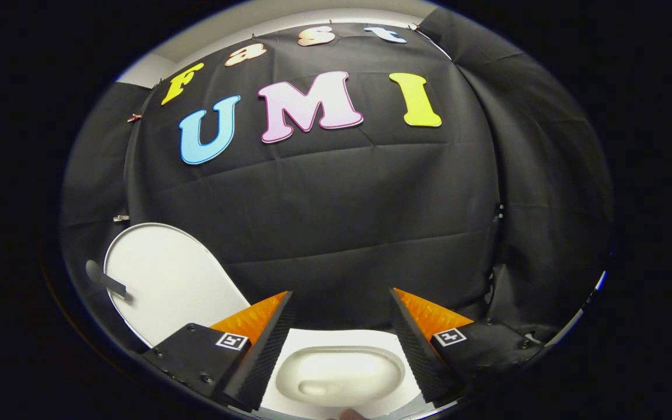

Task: Open the toilet lid.

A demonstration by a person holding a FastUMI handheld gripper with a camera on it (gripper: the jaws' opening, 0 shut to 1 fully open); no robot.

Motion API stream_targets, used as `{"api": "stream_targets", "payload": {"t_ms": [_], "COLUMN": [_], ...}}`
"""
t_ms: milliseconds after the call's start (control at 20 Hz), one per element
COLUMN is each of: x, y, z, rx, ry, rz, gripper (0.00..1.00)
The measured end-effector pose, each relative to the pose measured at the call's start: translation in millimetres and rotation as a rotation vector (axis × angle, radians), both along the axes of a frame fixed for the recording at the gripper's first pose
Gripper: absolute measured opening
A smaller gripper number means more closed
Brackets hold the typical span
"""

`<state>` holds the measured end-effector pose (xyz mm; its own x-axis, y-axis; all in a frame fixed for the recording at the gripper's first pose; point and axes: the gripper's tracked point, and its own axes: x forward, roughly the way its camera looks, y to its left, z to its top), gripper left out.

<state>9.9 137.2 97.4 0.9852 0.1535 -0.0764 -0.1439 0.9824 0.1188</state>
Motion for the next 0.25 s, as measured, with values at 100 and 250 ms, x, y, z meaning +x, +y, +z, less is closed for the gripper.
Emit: {"api": "stream_targets", "payload": {"t_ms": [100,250], "x": [0.6,0.5], "y": [0.2,0.1], "z": [-3.2,-0.7], "rx": [0.002,0.000], "ry": [0.009,0.005], "rz": [0.002,0.002], "gripper": [0.99,0.99]}}
